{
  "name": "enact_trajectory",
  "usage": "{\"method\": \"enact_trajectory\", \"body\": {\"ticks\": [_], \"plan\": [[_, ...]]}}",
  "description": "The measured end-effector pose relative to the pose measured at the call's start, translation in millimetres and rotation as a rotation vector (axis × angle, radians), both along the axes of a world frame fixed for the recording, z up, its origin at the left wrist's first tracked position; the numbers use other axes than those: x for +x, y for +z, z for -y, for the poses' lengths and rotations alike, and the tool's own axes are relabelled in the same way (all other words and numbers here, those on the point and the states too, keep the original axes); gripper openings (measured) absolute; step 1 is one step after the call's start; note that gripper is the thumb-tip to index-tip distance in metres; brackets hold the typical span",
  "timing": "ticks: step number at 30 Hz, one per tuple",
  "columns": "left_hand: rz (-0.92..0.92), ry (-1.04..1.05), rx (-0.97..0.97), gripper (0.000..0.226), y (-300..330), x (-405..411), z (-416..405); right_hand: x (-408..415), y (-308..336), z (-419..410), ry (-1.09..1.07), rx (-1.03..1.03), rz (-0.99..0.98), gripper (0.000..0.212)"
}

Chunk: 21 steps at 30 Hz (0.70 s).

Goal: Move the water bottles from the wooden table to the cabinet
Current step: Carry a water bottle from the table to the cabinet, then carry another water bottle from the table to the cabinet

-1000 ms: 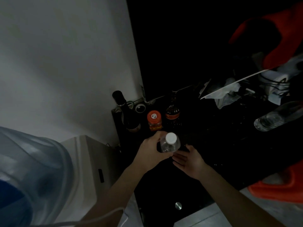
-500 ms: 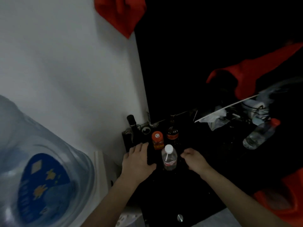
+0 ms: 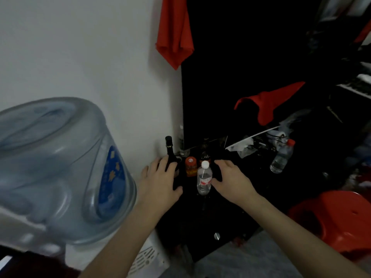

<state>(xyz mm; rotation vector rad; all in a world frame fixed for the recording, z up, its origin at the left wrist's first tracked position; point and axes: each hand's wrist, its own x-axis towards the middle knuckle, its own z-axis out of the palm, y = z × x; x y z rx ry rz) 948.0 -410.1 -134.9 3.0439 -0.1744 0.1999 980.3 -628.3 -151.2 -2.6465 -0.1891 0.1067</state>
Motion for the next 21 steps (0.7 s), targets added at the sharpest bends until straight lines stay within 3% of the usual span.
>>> {"method": "enact_trajectory", "body": {"ticks": [10, 21], "plan": [[-0.069, 0.14, -0.117, 0.07, 25.2, -130.7, -57.9, -110.3, 20.2, -85.6, 0.185, -0.133, 0.107, 0.061], [-0.057, 0.709, -0.053, 0.068, 31.5, -239.3, -122.0, -150.2, 28.3, -208.1, 0.786, -0.164, 0.129, 0.068]]}}
